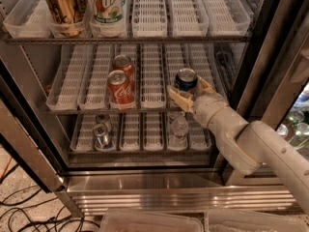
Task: Pick pepsi can from middle shelf of fridge
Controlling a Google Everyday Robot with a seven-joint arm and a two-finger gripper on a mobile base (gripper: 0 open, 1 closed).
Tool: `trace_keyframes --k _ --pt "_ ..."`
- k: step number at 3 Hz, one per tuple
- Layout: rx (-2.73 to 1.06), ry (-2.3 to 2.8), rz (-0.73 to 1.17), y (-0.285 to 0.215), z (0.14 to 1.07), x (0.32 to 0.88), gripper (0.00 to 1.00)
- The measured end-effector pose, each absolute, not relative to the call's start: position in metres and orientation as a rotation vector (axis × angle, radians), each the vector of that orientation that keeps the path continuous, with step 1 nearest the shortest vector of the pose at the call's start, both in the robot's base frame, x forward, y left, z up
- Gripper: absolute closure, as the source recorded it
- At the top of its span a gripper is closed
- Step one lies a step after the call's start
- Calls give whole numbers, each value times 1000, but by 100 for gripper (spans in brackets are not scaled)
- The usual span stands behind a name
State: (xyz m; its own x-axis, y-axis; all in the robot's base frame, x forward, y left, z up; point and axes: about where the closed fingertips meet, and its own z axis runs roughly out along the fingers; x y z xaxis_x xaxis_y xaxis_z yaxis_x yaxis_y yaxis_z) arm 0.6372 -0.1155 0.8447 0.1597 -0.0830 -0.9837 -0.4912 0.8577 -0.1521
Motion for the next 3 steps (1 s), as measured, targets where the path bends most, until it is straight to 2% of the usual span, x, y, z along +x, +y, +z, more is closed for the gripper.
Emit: trace_keyframes --k 2,3 --pt "-500 1395 310 -115 845 637 96" --pt "-519 1390 307 -113 848 637 100"
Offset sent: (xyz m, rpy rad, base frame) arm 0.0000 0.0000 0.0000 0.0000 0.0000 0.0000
